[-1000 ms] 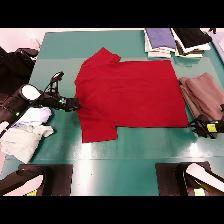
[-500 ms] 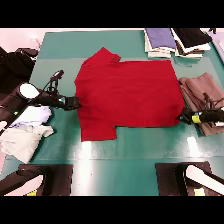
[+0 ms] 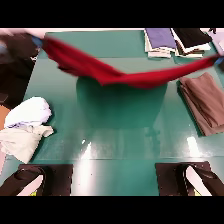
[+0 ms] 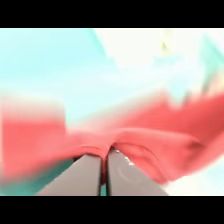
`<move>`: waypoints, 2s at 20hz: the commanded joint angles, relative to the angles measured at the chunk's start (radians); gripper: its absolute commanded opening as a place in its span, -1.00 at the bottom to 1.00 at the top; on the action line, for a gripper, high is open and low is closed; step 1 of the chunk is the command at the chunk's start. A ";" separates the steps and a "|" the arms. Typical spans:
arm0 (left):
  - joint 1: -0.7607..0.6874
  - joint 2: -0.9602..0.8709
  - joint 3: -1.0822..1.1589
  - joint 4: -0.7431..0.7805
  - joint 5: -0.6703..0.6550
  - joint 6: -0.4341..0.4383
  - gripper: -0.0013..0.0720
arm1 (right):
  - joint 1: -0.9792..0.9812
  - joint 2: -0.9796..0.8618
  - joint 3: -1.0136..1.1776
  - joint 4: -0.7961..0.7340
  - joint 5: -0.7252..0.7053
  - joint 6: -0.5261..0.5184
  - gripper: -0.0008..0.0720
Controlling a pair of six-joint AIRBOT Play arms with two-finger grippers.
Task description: Fold the shirts.
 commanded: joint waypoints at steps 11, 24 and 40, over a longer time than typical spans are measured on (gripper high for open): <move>0.000 -0.004 0.335 0.323 -0.140 -0.115 -0.90 | 0.012 -0.148 0.731 -0.195 0.331 0.133 -0.93; 0.034 -0.613 -0.171 0.307 0.045 -0.173 -0.90 | 0.170 -0.692 0.148 -0.243 0.229 0.159 -0.93; 0.165 -0.673 -0.281 0.019 -0.162 0.057 -0.90 | 0.163 -0.636 -0.098 -0.355 0.136 0.153 -0.93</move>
